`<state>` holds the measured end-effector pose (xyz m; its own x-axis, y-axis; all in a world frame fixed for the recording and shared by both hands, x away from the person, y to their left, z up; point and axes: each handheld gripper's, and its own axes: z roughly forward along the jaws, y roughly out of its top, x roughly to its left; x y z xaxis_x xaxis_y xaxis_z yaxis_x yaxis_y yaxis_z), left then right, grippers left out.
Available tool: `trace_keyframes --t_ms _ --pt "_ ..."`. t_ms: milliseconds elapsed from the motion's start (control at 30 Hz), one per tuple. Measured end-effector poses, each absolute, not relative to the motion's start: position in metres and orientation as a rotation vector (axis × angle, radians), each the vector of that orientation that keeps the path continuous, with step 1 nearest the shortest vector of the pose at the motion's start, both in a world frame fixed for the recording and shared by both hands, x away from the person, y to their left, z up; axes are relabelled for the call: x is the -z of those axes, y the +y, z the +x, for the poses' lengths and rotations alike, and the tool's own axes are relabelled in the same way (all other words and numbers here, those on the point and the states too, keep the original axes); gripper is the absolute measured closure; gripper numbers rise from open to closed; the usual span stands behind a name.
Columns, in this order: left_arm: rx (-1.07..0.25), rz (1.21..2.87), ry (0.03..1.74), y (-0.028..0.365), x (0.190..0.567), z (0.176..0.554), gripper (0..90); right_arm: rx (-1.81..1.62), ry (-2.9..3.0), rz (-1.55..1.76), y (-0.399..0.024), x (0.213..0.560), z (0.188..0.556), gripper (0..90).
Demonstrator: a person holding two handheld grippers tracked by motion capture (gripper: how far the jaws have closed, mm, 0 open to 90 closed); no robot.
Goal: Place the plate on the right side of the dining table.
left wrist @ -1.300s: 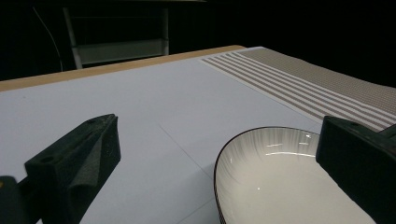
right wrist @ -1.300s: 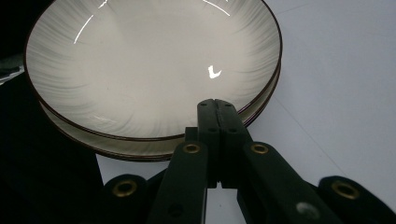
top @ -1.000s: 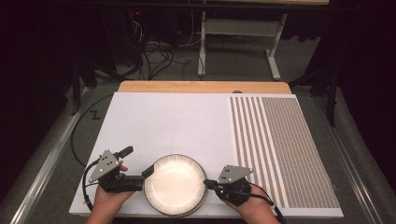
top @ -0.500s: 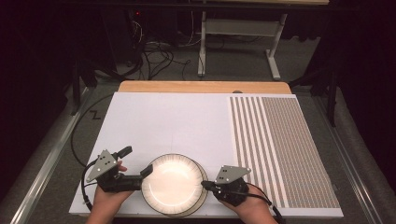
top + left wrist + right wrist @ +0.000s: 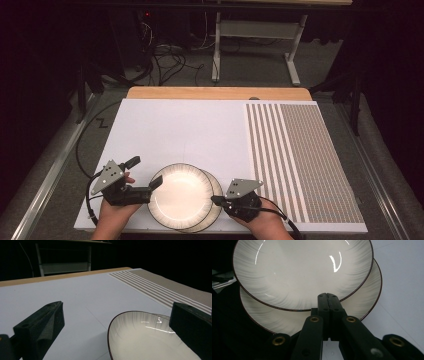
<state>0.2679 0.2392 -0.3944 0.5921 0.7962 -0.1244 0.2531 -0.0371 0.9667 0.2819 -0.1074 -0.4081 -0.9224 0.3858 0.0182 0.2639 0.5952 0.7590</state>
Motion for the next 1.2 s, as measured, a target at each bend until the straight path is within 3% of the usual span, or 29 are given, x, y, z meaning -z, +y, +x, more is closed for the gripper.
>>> trace_keyframes --t_ms 1200 --pt "-0.553 1.583 0.902 0.2418 0.3925 0.2667 0.6 -1.203 2.7 0.518 -0.0986 0.4115 0.2815 90.0"
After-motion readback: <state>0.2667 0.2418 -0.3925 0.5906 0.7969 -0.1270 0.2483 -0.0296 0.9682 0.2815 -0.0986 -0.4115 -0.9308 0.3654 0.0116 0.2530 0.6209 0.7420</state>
